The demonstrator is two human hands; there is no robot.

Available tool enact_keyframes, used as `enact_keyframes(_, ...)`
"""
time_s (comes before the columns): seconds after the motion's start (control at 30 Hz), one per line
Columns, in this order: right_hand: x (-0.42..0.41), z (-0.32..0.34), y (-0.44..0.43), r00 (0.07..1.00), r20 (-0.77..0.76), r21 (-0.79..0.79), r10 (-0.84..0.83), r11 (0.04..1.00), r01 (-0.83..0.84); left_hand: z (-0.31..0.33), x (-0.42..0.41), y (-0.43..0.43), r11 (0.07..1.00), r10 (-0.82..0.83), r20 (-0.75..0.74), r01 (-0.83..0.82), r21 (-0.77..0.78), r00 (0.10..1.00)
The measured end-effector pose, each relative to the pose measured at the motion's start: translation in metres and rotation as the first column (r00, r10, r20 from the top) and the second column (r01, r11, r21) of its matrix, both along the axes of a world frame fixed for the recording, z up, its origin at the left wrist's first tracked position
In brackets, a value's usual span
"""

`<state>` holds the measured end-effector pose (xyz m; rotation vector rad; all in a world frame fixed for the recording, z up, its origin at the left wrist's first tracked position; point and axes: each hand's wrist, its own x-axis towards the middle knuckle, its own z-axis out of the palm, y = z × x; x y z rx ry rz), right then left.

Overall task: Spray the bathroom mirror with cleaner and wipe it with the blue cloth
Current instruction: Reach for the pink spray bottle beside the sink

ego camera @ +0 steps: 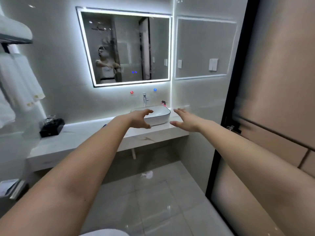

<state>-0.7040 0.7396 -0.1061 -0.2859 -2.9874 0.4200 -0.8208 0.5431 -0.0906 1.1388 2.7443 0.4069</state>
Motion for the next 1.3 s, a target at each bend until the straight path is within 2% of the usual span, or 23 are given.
enact_keyframes(0.13,-0.059,-0.031,0.062,0.999,-0.047,-0.014,-0.006,1.0,0.005,-0.033,-0.066,0.07,0.999,-0.032,0.032,0.033,-0.037,0.999)
enact_keyframes(0.27,-0.123,-0.043,0.139,1.0,0.001,-0.006,0.031,1.0,-0.031,-0.06,-0.13,0.138,0.997,-0.025,0.077,0.03,-0.075,0.997)
enact_keyframes(0.47,-0.227,-0.03,0.249,0.987,0.073,-0.01,0.144,0.99,-0.143,-0.051,-0.229,0.235,0.996,0.084,0.061,-0.082,-0.03,0.995)
enact_keyframes(0.6,-0.3,-0.022,0.315,0.991,0.089,0.0,0.104,0.995,-0.104,-0.052,-0.282,0.3,0.997,0.059,0.078,-0.063,0.039,0.995)
enact_keyframes(0.8,-0.407,-0.069,0.352,0.966,0.165,-0.041,0.199,0.98,-0.195,-0.087,-0.395,0.333,0.979,0.154,0.093,-0.14,-0.146,0.984)
enact_keyframes(0.93,-0.485,-0.098,0.378,0.936,0.28,-0.011,0.213,0.976,-0.219,-0.09,-0.475,0.368,0.993,0.109,0.1,-0.104,-0.054,0.989)
enact_keyframes(1.0,-0.532,-0.098,0.389,0.944,0.26,0.011,0.202,0.977,-0.212,-0.092,-0.519,0.383,0.996,0.083,0.105,-0.081,-0.03,0.991)
enact_keyframes(1.17,-0.641,-0.063,0.415,0.971,0.162,0.021,0.175,0.983,-0.18,-0.078,-0.639,0.407,0.994,0.071,0.076,-0.063,-0.095,0.995)
enact_keyframes(1.3,-0.709,-0.055,0.44,0.992,0.065,-0.04,0.111,0.993,-0.109,-0.063,-0.721,0.43,0.996,0.085,0.043,-0.084,-0.025,0.995)
